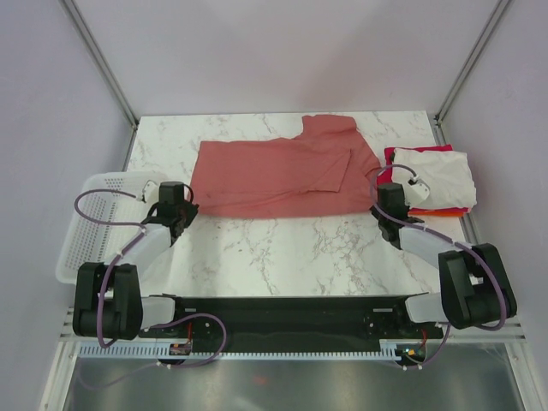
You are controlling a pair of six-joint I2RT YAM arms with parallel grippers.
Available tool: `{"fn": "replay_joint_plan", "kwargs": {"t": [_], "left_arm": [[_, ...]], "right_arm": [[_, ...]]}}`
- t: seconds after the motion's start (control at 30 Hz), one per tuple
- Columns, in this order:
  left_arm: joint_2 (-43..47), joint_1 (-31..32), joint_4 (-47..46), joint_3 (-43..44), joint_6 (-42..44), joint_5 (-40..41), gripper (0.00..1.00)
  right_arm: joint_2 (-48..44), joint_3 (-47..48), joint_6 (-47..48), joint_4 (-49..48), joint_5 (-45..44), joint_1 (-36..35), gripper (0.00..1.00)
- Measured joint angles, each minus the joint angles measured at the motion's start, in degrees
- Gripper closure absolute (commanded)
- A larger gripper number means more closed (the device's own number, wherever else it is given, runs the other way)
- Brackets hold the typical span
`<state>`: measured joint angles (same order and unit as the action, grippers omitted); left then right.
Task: Fold and stack the t-shirts
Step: Flatten the tshirt out
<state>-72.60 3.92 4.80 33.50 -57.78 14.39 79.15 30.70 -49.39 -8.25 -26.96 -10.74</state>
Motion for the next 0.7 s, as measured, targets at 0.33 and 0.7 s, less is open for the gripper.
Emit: {"fn": "replay_joint_plan", "kwargs": {"t": [0.33,0.7], "left_arm": [[-1.4,-0.04,12.2,14.32,3.89,-1.46,0.98],[9.03,-1.51,29.83,43.87,9.7,-1.4,0.98]], "right_arm": [[-5.27,14.64,0.15,13.81,1.51,0.11,1.0],[-15.5,42.29,4.28,28.61,6.05,0.15,1.0]]}}
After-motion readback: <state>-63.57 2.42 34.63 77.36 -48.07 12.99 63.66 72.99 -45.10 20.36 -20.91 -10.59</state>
